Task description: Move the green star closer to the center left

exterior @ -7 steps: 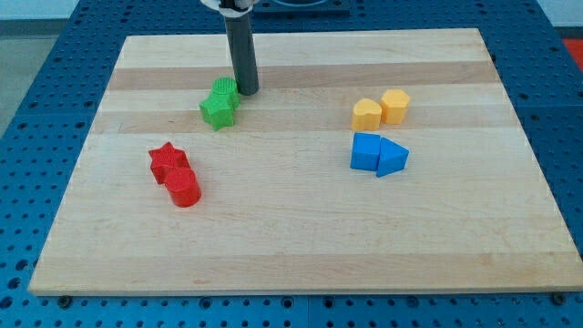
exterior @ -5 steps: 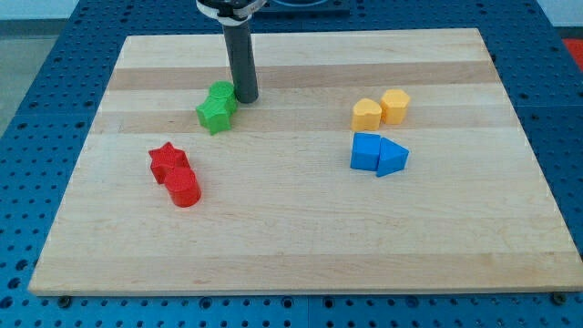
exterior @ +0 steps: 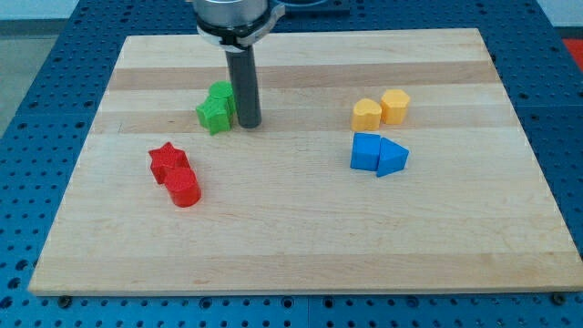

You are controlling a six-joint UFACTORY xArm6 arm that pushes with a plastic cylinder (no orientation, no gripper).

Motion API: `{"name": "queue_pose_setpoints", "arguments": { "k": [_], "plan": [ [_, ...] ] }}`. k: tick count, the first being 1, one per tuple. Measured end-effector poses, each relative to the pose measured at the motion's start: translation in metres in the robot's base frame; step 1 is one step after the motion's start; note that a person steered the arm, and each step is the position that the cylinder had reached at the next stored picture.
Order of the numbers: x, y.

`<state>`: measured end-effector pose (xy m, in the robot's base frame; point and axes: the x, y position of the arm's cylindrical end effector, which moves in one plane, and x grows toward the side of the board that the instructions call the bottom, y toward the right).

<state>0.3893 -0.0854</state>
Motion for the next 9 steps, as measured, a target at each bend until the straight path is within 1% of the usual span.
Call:
{"name": "queue_pose_setpoints", "arguments": {
  "k": [2,3,4,5,9],
  "plan": [
    [-0.002,-0.048],
    [-0.010,-0.065],
    [-0.026,-0.066],
    [-0.030,-0.067],
    [-0.026,-0.117]
  ]
}}
